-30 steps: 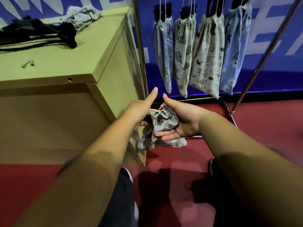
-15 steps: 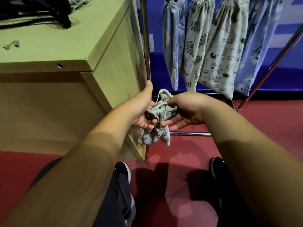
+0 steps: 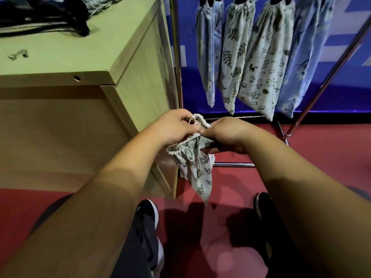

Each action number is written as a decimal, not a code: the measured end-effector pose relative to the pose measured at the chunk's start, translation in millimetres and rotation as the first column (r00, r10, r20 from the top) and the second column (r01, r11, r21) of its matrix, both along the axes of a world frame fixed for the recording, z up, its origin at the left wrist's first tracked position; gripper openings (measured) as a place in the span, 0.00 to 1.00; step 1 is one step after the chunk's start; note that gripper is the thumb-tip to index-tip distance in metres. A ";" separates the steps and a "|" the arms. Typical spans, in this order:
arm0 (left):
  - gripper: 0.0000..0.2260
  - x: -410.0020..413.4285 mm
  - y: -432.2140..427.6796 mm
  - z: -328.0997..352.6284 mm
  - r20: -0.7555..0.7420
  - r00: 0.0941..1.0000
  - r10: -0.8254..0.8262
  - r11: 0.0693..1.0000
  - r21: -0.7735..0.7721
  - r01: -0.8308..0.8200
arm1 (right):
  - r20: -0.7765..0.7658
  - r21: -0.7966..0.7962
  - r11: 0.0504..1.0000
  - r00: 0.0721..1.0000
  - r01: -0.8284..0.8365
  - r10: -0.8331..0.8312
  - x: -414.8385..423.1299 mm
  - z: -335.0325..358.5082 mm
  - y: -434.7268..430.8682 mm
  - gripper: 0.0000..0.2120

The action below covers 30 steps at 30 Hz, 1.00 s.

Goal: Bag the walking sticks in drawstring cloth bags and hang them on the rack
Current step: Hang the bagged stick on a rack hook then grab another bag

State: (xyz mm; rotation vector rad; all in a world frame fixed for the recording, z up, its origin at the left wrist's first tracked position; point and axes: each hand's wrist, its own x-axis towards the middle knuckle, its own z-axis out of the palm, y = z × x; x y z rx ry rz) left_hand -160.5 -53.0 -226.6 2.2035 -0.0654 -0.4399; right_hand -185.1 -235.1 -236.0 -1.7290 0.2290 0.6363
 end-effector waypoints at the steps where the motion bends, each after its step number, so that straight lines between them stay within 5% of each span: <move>1: 0.02 1.6 0.7 -3.9 -0.007 0.999 0.044 0.999 -0.030 -0.044 | 0.012 -0.010 1.000 1.000 -0.011 0.011 0.3 -1.0 -1.2 0.06; 7: 0.04 -1.6 -11.7 4.0 -0.018 0.992 0.127 0.987 -0.101 -0.128 | 0.086 -0.129 0.989 0.993 -0.065 0.077 -0.7 -0.5 -8.3 0.09; 16: 0.06 3.0 -19.0 2.4 0.141 0.984 0.110 0.993 0.020 -0.114 | 0.174 -0.297 0.954 0.981 -0.027 0.082 0.4 2.4 -12.1 0.11; 19: 0.03 4.0 -19.9 5.4 0.126 0.980 0.156 0.988 -0.029 -0.153 | 0.190 -0.433 0.901 0.974 -0.030 0.124 2.2 3.1 -17.1 0.11; 23: 0.15 1.6 -23.2 10.3 0.108 0.984 0.140 0.990 -0.040 -0.137 | 0.189 -0.551 0.834 0.973 -0.009 0.136 4.7 2.7 -23.4 0.17; 30: 0.12 -2.6 -20.0 14.0 0.127 0.957 0.259 0.956 0.109 -0.273 | 0.031 -0.730 0.680 0.990 -0.072 0.139 -0.2 -5.8 -35.0 0.15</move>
